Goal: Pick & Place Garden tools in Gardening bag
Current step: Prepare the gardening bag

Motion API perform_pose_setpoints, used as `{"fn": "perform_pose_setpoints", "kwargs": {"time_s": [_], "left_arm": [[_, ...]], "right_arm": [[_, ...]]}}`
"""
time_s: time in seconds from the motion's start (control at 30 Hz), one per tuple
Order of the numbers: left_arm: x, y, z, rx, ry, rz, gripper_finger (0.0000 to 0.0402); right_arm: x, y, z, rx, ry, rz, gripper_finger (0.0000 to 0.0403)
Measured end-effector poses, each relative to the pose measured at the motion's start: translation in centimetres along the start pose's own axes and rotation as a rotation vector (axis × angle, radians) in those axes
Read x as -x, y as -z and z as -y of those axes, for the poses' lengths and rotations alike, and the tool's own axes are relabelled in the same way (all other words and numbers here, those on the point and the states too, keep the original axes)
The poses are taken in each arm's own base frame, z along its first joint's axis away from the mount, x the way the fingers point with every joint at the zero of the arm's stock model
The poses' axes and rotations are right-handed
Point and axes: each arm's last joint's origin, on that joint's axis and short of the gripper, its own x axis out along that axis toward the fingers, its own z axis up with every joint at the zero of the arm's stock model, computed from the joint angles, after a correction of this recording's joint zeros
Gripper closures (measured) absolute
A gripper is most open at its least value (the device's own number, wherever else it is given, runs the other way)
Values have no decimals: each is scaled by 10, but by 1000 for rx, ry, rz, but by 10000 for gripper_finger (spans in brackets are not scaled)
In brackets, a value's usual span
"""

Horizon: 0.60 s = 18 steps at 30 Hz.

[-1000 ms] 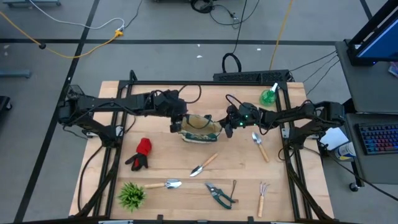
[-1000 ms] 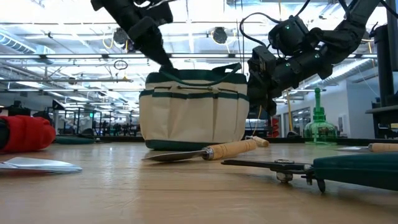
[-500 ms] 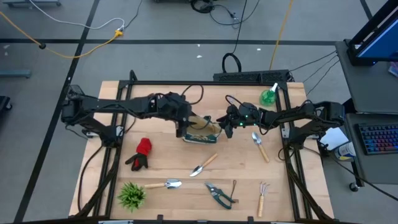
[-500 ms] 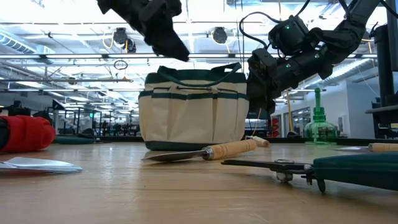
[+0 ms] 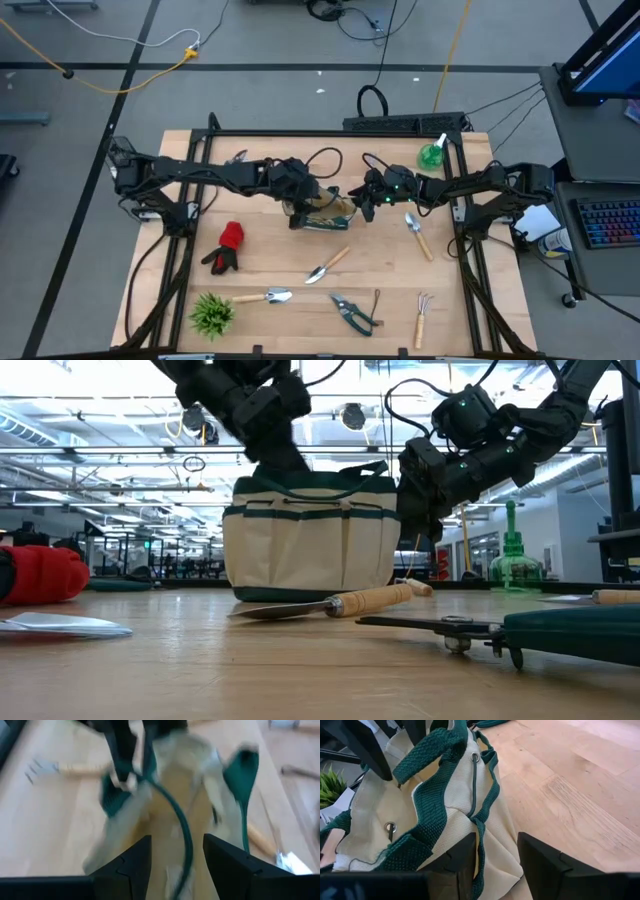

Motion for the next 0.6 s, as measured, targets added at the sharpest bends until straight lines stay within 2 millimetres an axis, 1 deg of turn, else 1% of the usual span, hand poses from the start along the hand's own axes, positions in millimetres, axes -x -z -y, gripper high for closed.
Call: {"fn": "perform_pose_setpoints", "kwargs": {"time_s": [0.07,0.13,0.2,0.3,0.4,0.6], "left_arm": [[-6,-1,-1,-10,1,11,218],[-11,5,-1,-5,4,-30,218],[-16,6,-1,-7,5,-31,218],[-19,8,0,-26,8,-46,223],[-20,8,0,-31,6,-52,252],[-18,6,0,-32,0,-35,345]], "right_arm": [[0,0,0,0,0,0,262],[0,0,0,0,-1,0,262],[0,0,0,0,-1,0,262],[0,0,0,0,-1,0,262],[0,0,0,0,-1,0,262],[0,0,0,0,0,0,261]]}}
